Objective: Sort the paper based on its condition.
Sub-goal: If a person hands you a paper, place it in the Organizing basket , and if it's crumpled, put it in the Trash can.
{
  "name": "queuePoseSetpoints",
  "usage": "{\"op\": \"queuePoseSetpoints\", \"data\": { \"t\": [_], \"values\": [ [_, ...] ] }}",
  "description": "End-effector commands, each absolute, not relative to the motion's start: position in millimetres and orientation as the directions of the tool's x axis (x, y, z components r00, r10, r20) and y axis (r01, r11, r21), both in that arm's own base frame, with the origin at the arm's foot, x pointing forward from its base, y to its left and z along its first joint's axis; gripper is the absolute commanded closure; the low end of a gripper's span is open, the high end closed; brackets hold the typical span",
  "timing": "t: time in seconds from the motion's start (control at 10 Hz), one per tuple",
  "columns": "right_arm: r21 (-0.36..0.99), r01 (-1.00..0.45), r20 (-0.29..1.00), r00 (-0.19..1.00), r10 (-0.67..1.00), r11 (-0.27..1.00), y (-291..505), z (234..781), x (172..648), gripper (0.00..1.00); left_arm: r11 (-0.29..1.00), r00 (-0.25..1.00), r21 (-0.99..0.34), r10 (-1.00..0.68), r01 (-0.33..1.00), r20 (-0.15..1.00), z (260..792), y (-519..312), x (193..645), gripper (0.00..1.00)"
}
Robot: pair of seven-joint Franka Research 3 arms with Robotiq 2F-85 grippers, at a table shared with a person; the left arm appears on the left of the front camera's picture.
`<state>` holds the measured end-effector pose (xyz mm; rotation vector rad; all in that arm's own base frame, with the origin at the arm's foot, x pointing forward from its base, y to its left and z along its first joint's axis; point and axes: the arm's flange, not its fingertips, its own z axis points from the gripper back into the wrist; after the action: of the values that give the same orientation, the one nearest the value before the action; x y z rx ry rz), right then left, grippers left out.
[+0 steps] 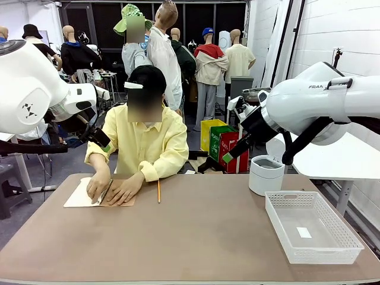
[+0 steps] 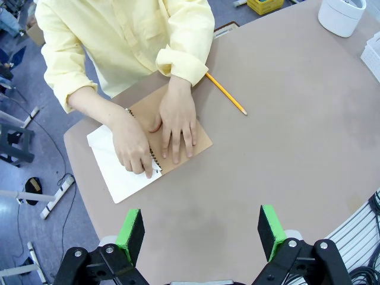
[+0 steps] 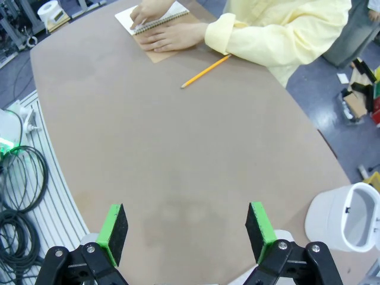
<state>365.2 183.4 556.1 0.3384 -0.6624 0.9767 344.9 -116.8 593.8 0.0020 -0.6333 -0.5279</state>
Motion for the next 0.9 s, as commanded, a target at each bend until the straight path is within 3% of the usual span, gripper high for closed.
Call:
{"op": "queuePoseSetpoints", "data": {
  "t": [0.0, 0.8],
  "values": [
    [-0.024, -0.849, 0.655, 0.386, 0.65, 0.528, 183.5, 555.8, 365.4, 0.0, 0.868, 0.683, 0.156, -0.471, 0.471, 0.559, 594.2, -116.2, 344.5, 0.0],
    [-0.024, -0.849, 0.655, 0.386, 0.65, 0.528, 183.5, 555.8, 365.4, 0.0, 0.868, 0.683, 0.156, -0.471, 0.471, 0.559, 594.2, -116.2, 344.5, 0.0]
  ]
}}
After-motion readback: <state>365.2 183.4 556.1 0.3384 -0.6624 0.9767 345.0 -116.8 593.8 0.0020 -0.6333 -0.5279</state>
